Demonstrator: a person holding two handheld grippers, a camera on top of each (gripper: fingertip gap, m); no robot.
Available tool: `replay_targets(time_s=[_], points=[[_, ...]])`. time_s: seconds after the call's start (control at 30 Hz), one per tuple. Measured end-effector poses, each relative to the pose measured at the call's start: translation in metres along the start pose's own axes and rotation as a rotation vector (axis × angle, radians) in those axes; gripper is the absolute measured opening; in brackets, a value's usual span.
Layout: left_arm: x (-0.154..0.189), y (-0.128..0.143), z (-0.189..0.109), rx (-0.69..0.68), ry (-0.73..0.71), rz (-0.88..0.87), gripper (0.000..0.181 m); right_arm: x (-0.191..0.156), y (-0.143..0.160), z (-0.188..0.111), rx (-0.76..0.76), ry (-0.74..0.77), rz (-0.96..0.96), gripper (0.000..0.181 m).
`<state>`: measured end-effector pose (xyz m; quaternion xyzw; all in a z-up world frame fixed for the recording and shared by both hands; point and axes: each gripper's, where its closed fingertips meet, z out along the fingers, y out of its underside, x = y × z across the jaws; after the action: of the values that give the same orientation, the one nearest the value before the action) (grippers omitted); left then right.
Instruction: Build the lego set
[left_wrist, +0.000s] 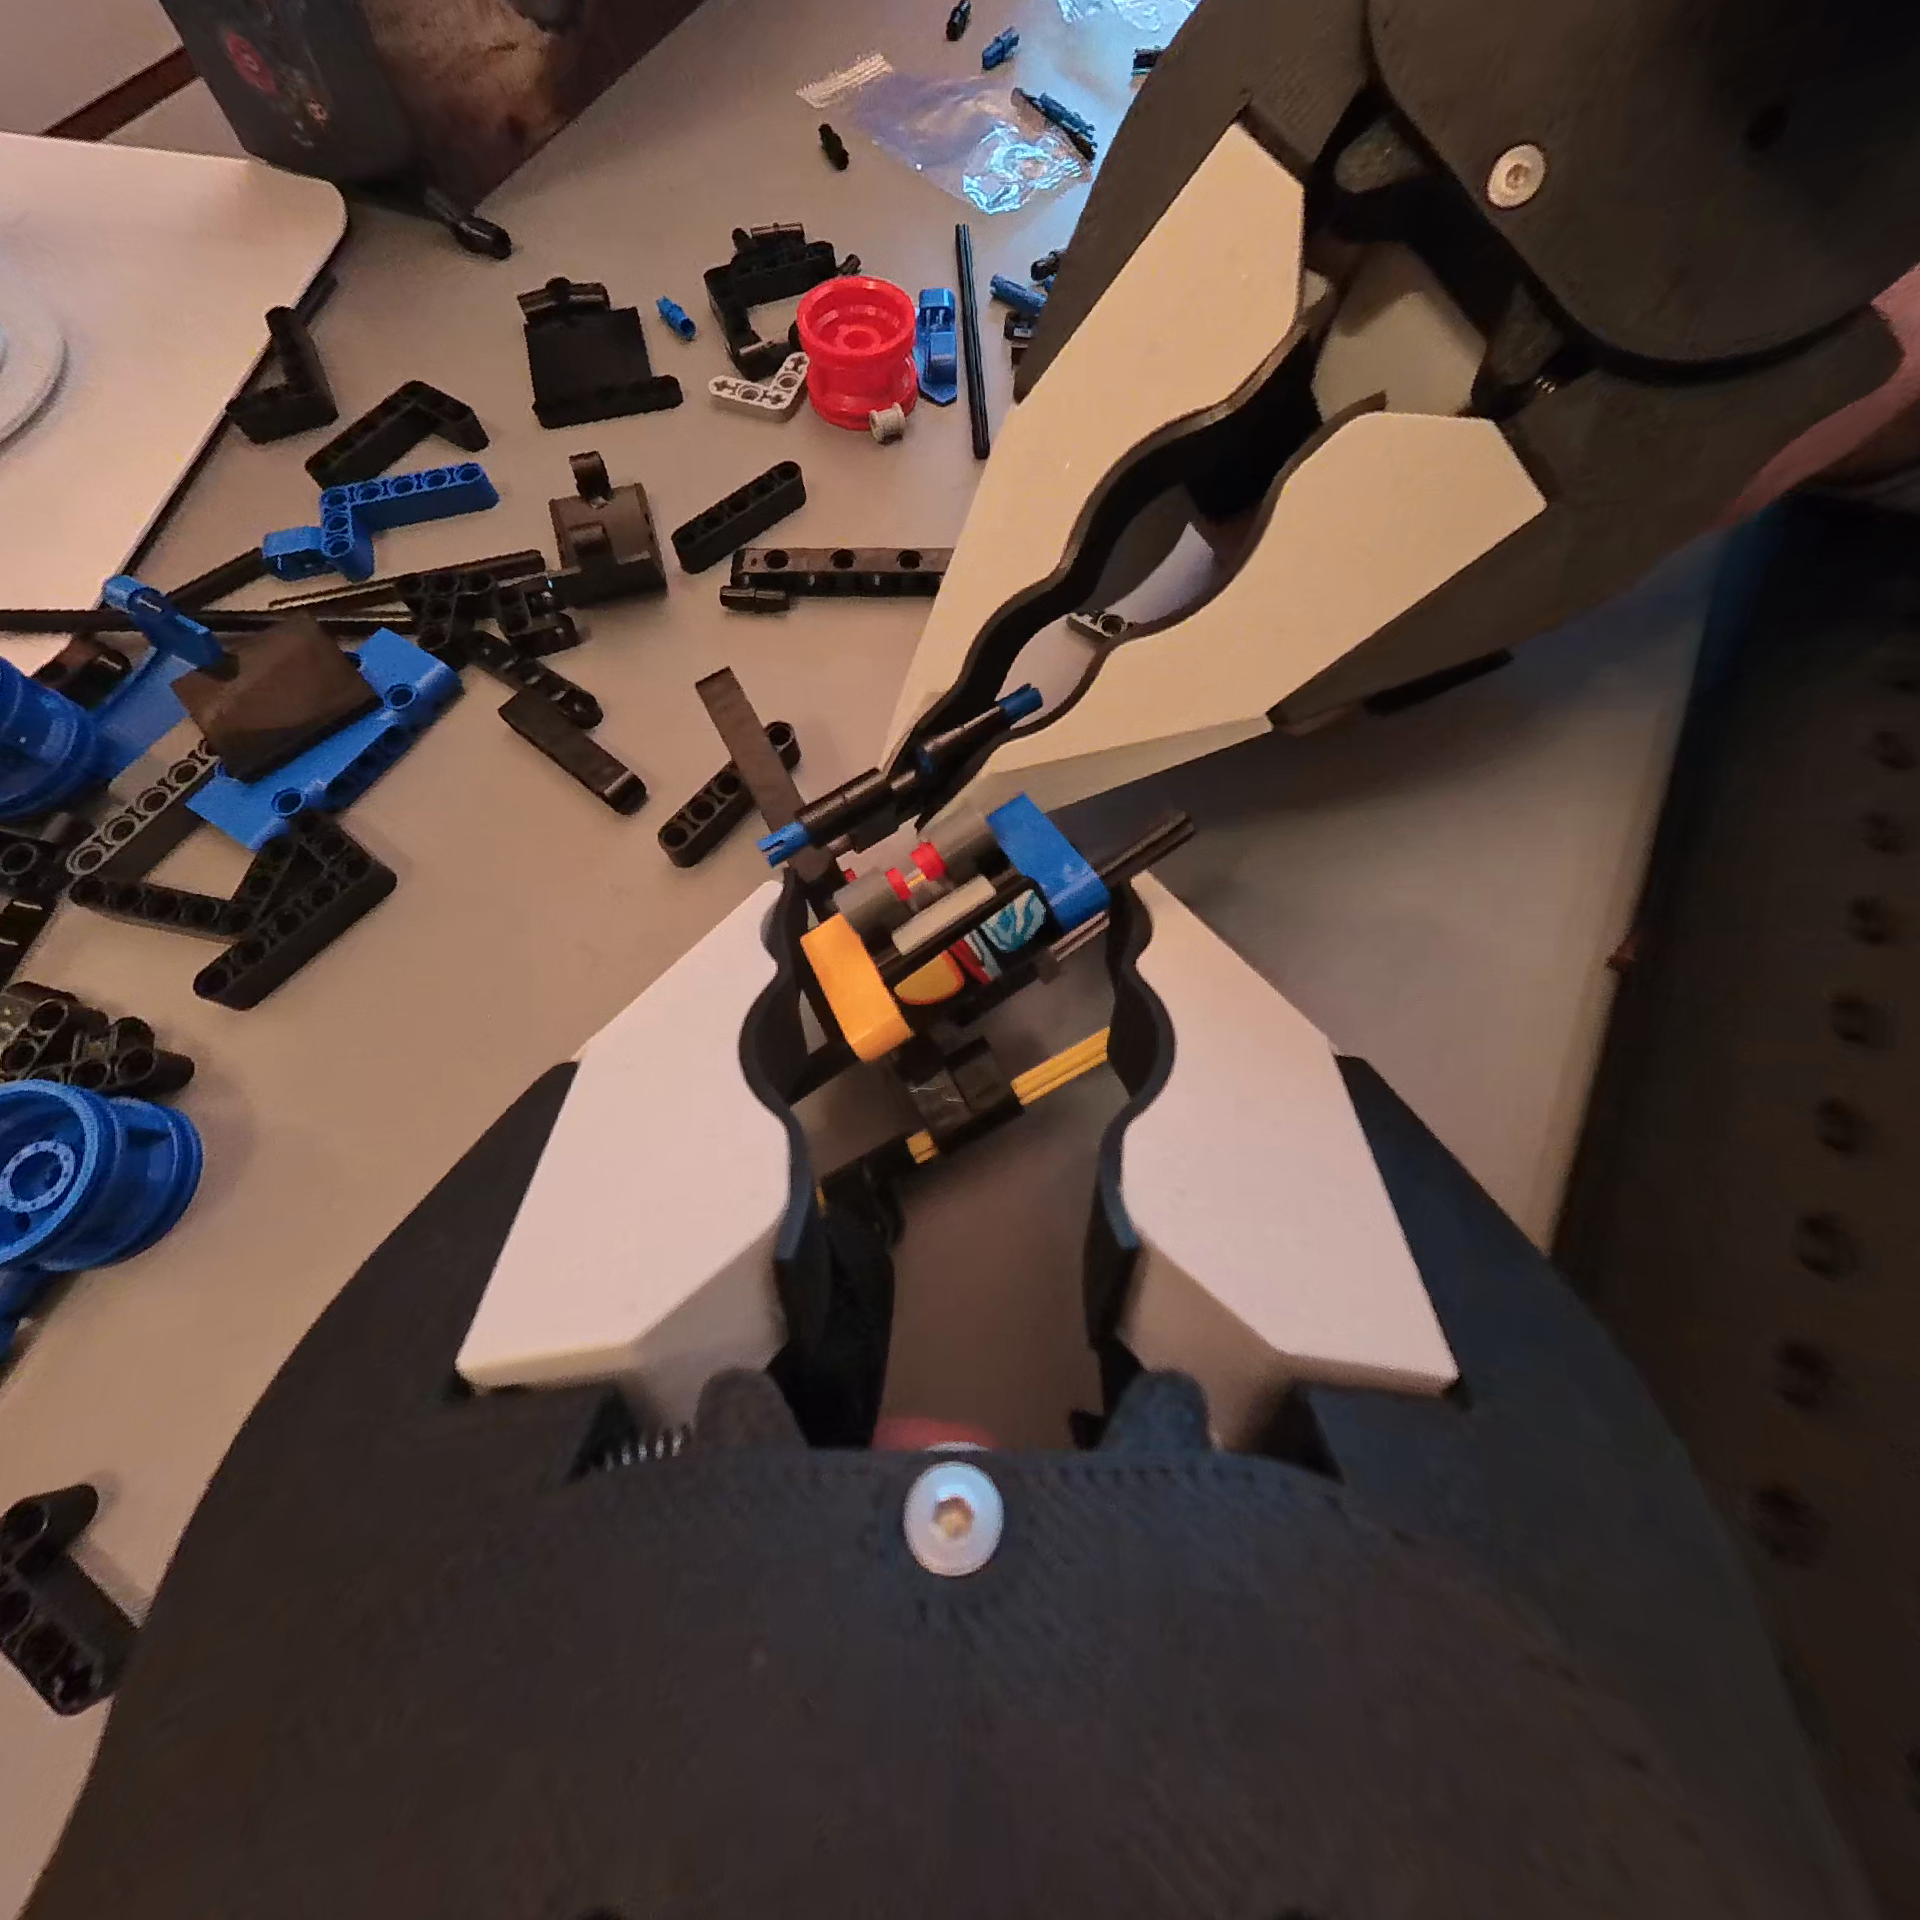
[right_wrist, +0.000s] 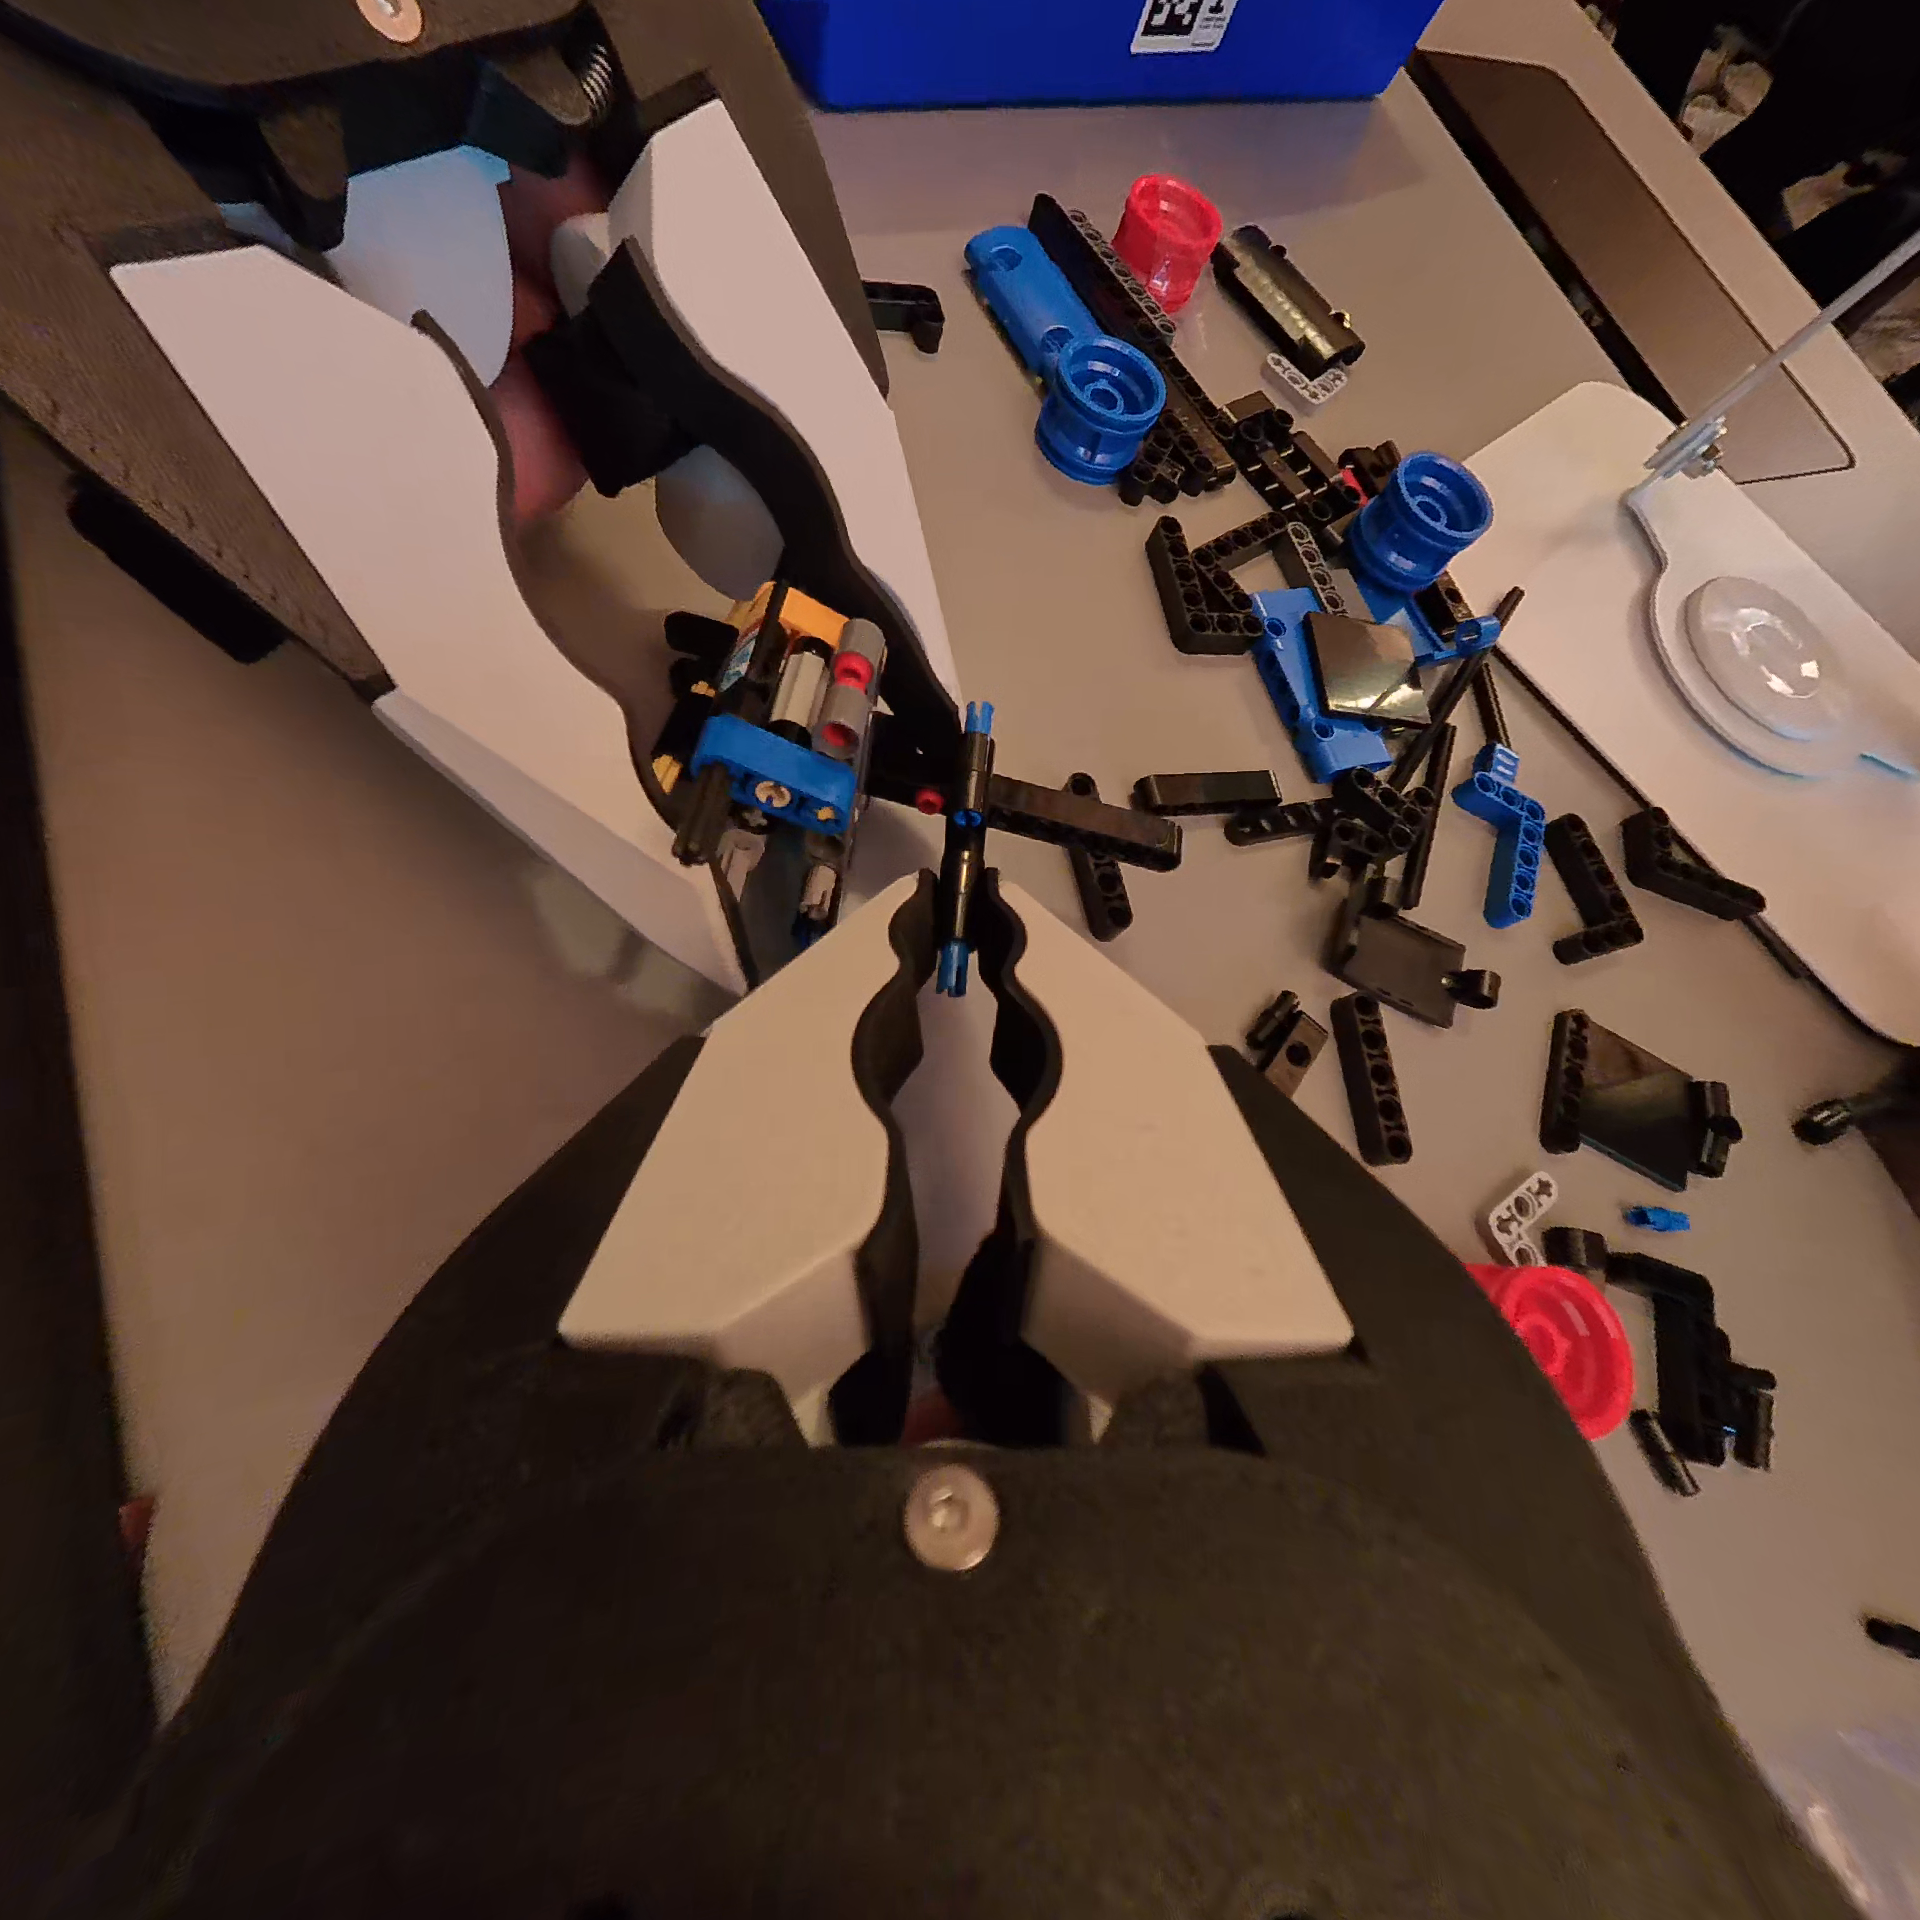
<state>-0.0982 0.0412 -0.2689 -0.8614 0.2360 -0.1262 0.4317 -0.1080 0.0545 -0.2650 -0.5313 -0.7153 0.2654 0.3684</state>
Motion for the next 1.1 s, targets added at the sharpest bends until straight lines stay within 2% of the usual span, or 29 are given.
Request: replay_targets(time_s=[0.27, 0.53, 0.93, 1.1], points=[[-0.001, -0.001, -0.002, 0.014, 0.024, -0.031, 0.055, 0.001, -0.001, 0.002, 0.012, -0.043, -0.075, 0.004], [-0.001, -0.001, -0.002, 0.019, 0.031, -0.041, 0.055, -0.001, -0.004, 0.004, 0.016, -0.069, -0.006, 0.004], [-0.002, 0.0, -0.001, 0.008, -0.003, -0.016, 0.055, 0.001, -0.003, 0.004, 0.013, -0.097, -0.023, 0.004], [-0.002, -0.001, 0.0, 0.009, -0.011, -0.011, 0.055, -0.001, 0.008, 0.004, -0.035, -0.1, -0.026, 0.013]])
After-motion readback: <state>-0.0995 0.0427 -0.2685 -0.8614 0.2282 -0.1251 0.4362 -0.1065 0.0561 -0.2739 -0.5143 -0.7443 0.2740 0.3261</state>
